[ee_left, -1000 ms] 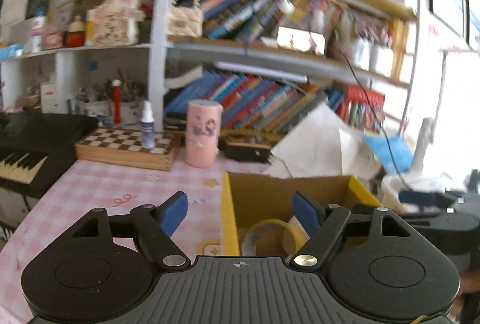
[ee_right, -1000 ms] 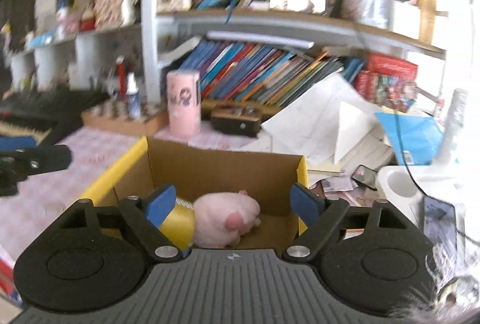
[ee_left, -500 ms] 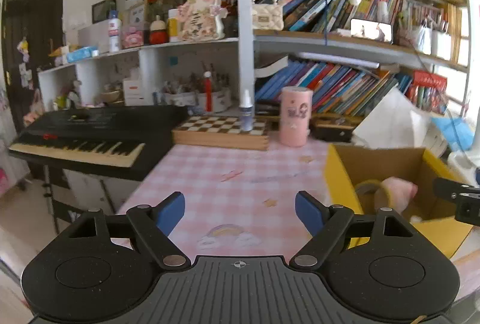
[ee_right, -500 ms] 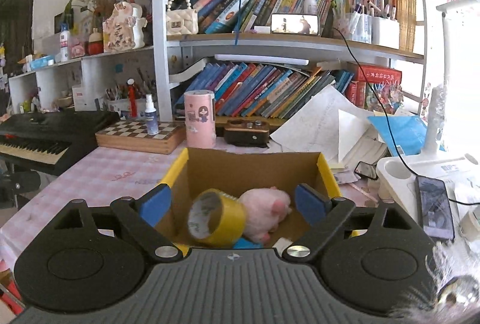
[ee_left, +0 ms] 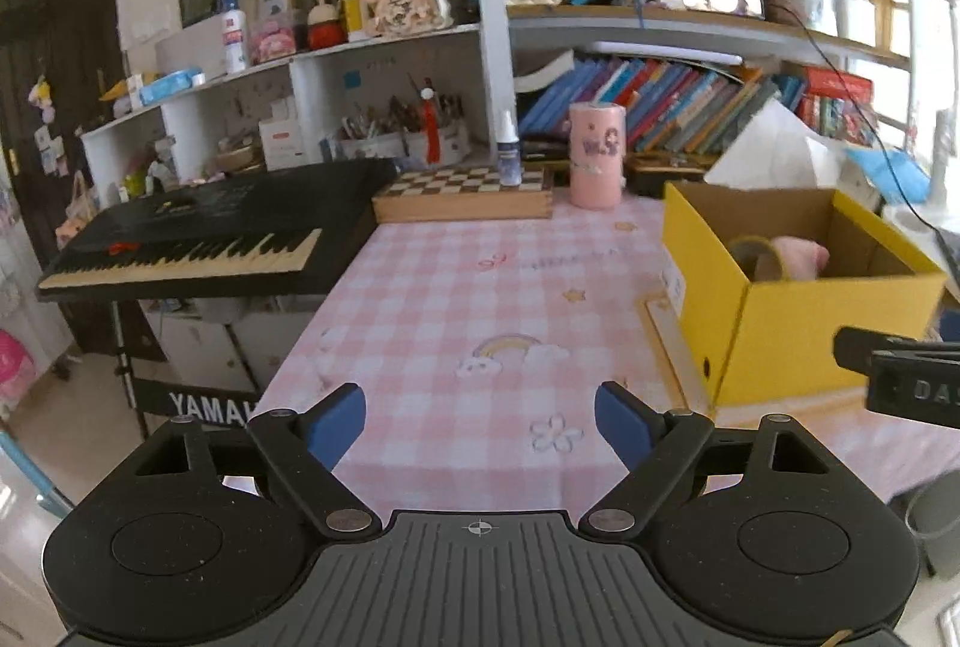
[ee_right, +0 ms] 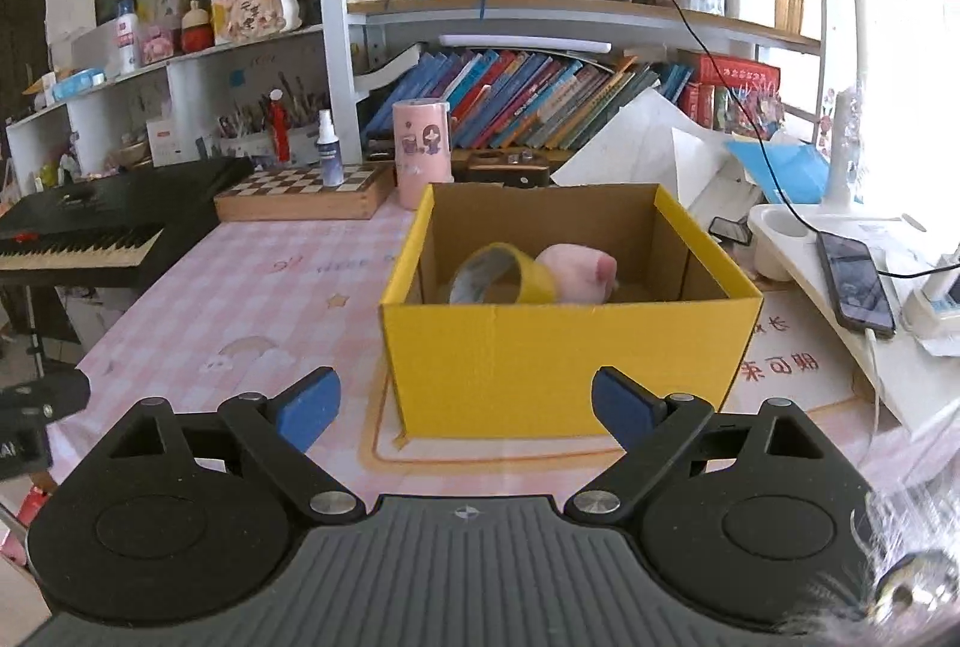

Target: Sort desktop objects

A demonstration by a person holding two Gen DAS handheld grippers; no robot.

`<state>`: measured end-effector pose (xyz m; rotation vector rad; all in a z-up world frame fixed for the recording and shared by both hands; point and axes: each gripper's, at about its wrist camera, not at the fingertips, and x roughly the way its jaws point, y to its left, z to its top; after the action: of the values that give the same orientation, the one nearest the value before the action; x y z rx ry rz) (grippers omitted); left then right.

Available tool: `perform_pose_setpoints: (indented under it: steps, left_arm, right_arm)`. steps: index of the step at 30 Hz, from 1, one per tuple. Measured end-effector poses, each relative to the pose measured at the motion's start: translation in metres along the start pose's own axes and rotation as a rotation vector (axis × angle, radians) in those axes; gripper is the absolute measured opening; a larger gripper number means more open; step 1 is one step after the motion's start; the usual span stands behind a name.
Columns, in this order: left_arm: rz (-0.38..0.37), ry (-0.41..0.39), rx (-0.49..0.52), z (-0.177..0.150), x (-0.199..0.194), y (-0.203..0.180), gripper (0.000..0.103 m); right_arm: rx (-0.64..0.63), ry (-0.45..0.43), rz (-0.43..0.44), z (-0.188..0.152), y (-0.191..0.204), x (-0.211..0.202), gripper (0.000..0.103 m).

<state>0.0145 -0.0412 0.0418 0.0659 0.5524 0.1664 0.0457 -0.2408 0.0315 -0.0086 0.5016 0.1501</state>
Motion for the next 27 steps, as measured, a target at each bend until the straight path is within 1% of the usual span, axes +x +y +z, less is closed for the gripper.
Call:
perform_pose_setpoints:
  steps: [2,5,6,7,8,11,16,21,24,27]
  left_arm:
    - [-0.023,0.001,0.007,-0.006,-0.006,0.002,0.086]
    - [-0.054,0.019,0.008,-0.015,-0.011,0.005,0.086]
    - [-0.061,0.026,0.007,-0.018,-0.012,0.006,0.086]
    - [-0.066,0.032,0.005,-0.020,-0.012,0.008,0.086]
    - [-0.068,0.033,0.000,-0.022,-0.013,0.010,0.086]
    - [-0.065,0.050,-0.007,-0.029,-0.015,0.013,0.086]
    - [-0.078,0.067,0.028,-0.038,-0.023,0.015,0.086]
    - [-0.078,0.124,0.049,-0.043,-0.021,0.017,0.087]
    - [-0.083,0.131,0.065,-0.046,-0.022,0.017,0.087]
    - [-0.080,0.133,0.059,-0.047,-0.023,0.021,0.087]
  right_arm:
    - [-0.020,-0.007,-0.016,-0.007,0.009,-0.008,0.091]
    - [-0.002,0.007,-0.015,-0.014,0.015,-0.018,0.092]
    - [0.006,0.010,-0.016,-0.016,0.016,-0.021,0.094]
    - [0.013,0.011,-0.020,-0.018,0.017,-0.024,0.101]
    - [0.022,0.009,-0.024,-0.020,0.018,-0.028,0.103]
    - [0.040,0.013,-0.036,-0.026,0.021,-0.037,0.103]
    - [0.057,0.032,-0.052,-0.035,0.025,-0.046,0.103]
    - [0.050,0.079,-0.080,-0.045,0.033,-0.047,0.103]
    - [0.045,0.068,-0.076,-0.046,0.038,-0.051,0.103]
    - [0.036,0.079,-0.063,-0.048,0.043,-0.052,0.103]
